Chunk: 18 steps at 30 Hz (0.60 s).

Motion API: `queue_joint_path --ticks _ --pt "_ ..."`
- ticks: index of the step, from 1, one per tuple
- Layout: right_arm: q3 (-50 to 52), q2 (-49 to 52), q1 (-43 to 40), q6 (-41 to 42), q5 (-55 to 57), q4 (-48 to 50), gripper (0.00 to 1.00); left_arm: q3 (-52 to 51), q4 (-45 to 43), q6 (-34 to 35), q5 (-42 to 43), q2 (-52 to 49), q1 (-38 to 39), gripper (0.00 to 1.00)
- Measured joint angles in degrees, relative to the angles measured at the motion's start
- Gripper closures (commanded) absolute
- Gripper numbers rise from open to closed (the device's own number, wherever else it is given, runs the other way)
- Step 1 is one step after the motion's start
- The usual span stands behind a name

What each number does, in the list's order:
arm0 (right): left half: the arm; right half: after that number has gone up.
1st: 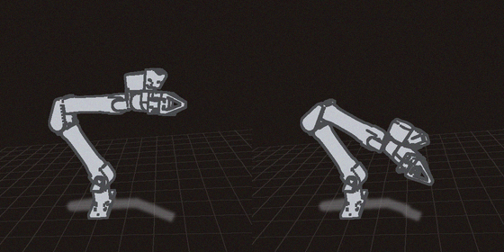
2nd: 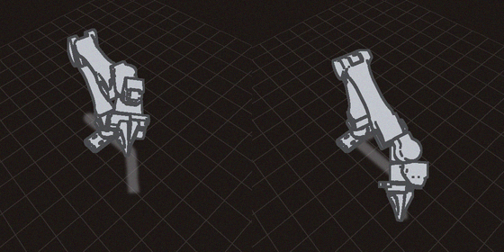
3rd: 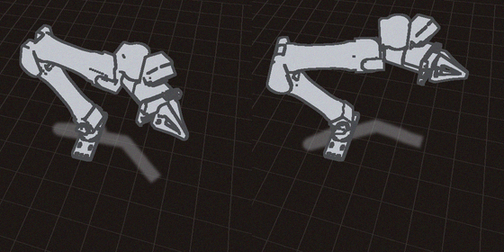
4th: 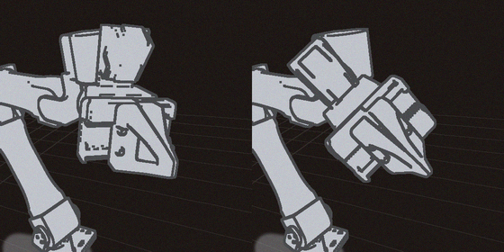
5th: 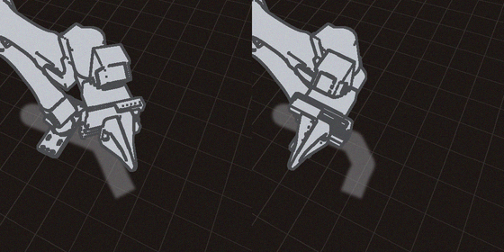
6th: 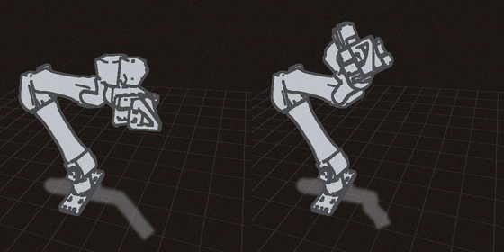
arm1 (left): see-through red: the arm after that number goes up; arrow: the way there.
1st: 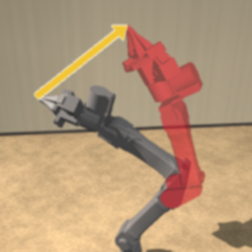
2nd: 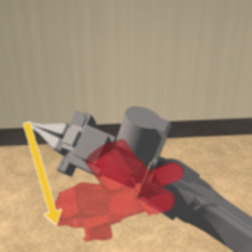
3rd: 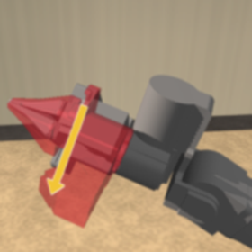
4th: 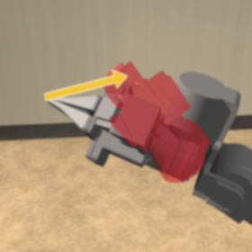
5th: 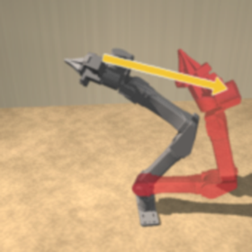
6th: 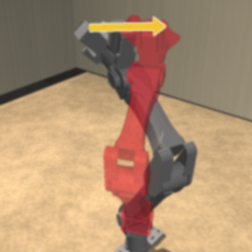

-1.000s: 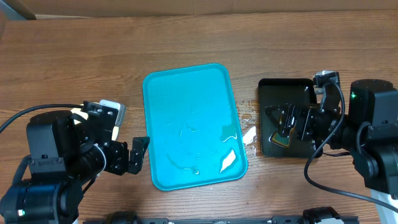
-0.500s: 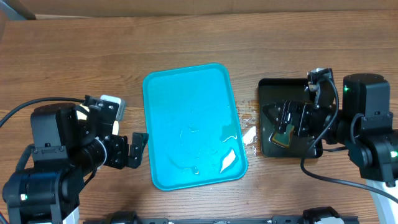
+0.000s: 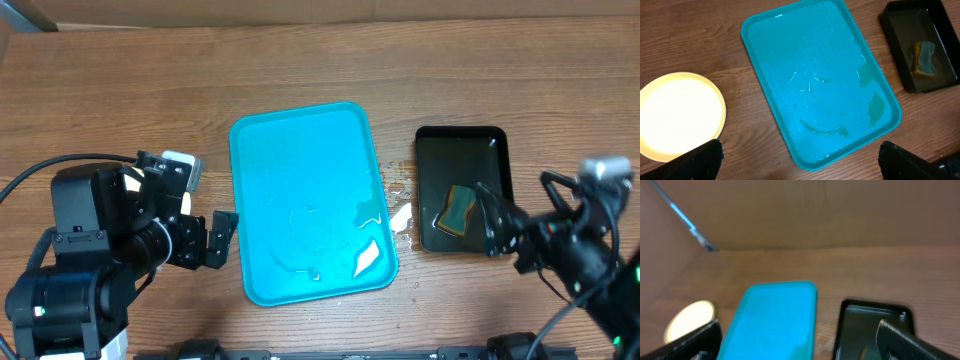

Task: Clean dirty plates on tray and stack at the side

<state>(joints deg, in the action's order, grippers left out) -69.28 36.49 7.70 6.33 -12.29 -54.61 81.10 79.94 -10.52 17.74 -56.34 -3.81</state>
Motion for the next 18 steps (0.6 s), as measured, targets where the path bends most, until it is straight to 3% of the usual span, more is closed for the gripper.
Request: queue_joint_path --ticks 6,10,18 --pt "18.5 -10.3 -2.5 -4.8 1.8 11.8 0.0 0.0 0.0 0.0 0.0 -0.1 0.0 0.0" --pt "29.0 -17.7 -2.9 -5.7 2.7 12.9 0.0 0.0 0.0 0.0 0.0 -0.2 0.0 0.0" --pt "47.6 -32.3 -3.0 -6.4 3.5 27.8 0.0 0.0 0.0 0.0 0.0 -0.2 0.0 0.0"
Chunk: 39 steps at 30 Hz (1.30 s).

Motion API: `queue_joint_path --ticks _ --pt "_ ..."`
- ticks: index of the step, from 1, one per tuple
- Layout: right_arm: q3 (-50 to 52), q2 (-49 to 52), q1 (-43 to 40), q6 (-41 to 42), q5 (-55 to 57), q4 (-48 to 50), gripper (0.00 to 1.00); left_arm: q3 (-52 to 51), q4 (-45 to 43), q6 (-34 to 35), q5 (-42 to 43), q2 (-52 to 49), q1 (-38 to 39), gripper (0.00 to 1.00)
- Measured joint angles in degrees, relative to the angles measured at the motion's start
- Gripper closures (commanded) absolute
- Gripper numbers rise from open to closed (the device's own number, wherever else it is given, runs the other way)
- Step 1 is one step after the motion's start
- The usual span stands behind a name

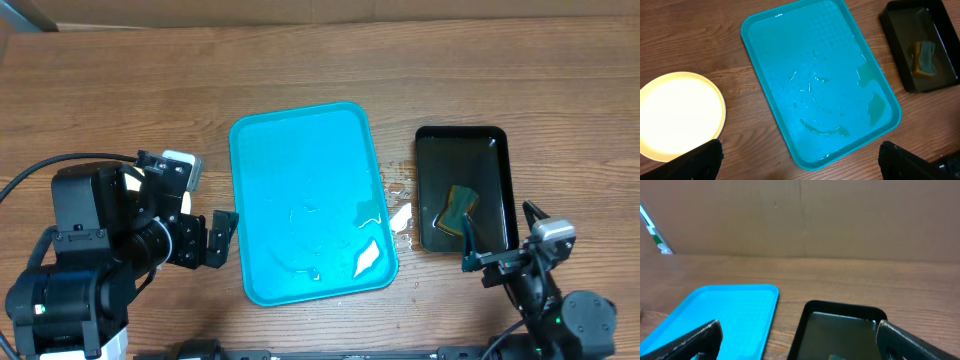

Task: Clean dirty plates on tray and stack at the side

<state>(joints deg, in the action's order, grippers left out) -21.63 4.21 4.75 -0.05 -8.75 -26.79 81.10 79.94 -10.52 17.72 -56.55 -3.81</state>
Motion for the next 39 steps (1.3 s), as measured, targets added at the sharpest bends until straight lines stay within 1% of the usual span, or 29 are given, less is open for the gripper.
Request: queue_joint_path --ticks 3,6,8,11,12,14,19,25,39 --pt "5.7 -3.1 0.0 0.0 0.0 5.1 0.0 0.0 0.0 0.0 0.0 0.0 0.0 0.0" --pt "10.0 -3.3 -0.2 0.0 -0.3 11.0 0.0 0.0 0.0 0.0 0.0 0.0 0.0 0.0" --pt "13.4 -3.4 -0.2 0.0 -0.3 19.2 0.0 0.0 0.0 0.0 0.0 0.0 0.0 0.0" --pt "17.7 -3.6 -0.2 0.1 -0.5 27.1 0.0 0.0 0.0 0.0 0.0 0.0 0.0 0.0" --pt "19.0 -3.6 -0.2 0.0 -0.4 28.3 0.0 0.0 0.0 0.0 0.0 0.0 0.0 0.0" --pt "20.6 -3.6 -0.2 0.0 -0.4 28.0 0.0 0.0 0.0 0.0 0.0 0.0 0.0 0.0" --pt "20.6 -3.6 0.1 0.0 -0.4 28.2 0.0 0.0 0.0 0.0 0.0 0.0 0.0 0.0" --pt "20.6 -3.5 0.2 0.0 -0.4 22.5 0.0 0.0 0.0 0.0 0.0 0.0 0.0 0.0" --pt "20.6 -3.5 0.2 0.0 -0.4 22.6 0.0 0.0 0.0 0.0 0.0 0.0 0.0 0.0"
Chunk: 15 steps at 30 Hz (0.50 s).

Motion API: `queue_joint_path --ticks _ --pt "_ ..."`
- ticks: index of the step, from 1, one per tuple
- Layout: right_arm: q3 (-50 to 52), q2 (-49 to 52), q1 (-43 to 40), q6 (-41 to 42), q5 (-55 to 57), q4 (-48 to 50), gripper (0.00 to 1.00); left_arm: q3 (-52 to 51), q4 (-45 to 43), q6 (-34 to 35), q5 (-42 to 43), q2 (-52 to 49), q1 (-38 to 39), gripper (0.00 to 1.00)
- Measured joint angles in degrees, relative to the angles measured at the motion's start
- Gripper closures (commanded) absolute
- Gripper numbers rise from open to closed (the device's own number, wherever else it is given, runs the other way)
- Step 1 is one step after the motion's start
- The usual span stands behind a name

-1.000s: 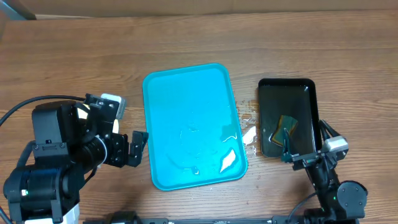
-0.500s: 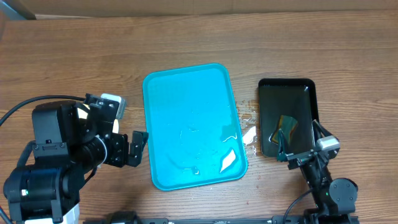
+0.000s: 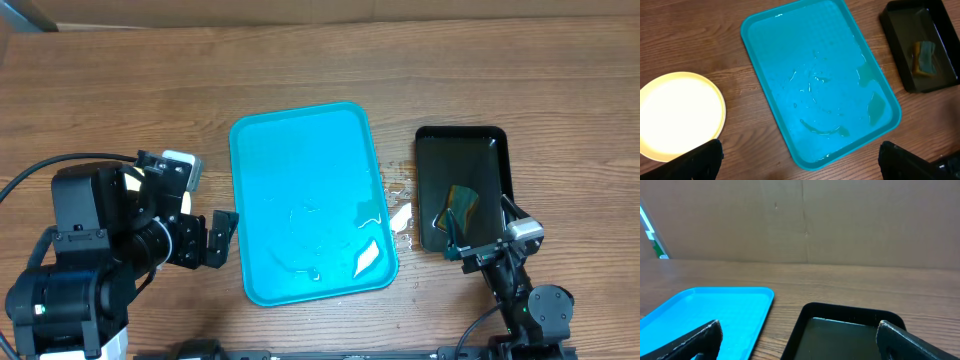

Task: Clean dirty plates on tray and stack at the side

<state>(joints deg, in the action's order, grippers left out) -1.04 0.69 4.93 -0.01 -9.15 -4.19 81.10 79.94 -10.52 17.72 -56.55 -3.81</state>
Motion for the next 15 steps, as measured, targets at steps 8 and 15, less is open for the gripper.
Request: queue_joint_path --ticks 8,15 --pt "0.0 0.0 0.0 0.0 0.0 0.0 0.0 0.0 -0.2 -0.1 -0.1 0.3 0.0 0.0" --pt "0.0 0.0 0.0 0.0 0.0 0.1 0.0 -8.1 -18.6 0.5 0.2 9.7 0.0 0.0"
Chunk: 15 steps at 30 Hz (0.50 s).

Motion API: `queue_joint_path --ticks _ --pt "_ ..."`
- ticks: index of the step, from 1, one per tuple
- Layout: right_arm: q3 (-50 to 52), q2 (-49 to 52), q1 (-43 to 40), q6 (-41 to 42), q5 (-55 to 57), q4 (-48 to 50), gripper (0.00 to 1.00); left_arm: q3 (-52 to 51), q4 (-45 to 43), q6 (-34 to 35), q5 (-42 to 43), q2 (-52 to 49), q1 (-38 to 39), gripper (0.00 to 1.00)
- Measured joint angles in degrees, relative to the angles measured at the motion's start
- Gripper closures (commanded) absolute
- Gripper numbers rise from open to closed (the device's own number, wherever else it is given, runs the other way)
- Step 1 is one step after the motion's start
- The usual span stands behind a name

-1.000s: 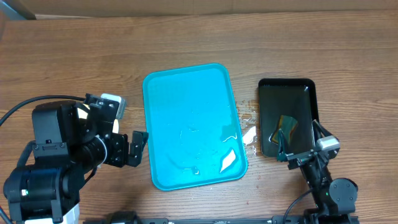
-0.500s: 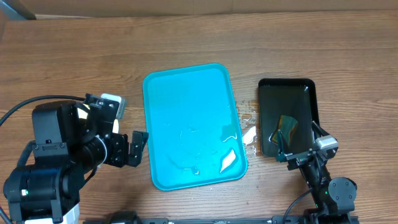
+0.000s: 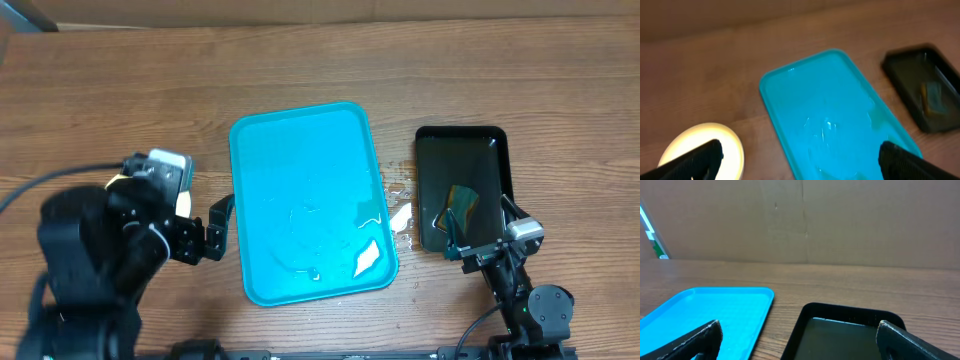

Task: Clean dirty plates on tray and stack at the side

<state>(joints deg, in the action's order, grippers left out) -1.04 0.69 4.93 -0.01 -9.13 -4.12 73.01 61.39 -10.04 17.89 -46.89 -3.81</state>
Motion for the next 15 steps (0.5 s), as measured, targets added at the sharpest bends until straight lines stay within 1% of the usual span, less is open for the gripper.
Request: queue_joint_path --ticks 3,7,10,15 --pt "0.0 0.0 0.0 0.0 0.0 0.0 0.0 -8.7 -13.5 1.6 1.0 6.2 0.4 0.0" --pt "0.0 0.0 0.0 0.0 0.0 0.0 0.0 -21.3 -27.3 4.7 1.9 13.5 2.0 0.0" --pt "0.0 0.0 0.0 0.0 0.0 -0.1 0.0 -30.4 -36.0 7.3 2.3 18.9 2.3 0.0" --pt "0.0 0.0 0.0 0.0 0.0 0.0 0.0 -41.1 -45.5 10.2 2.4 28.1 2.3 0.0"
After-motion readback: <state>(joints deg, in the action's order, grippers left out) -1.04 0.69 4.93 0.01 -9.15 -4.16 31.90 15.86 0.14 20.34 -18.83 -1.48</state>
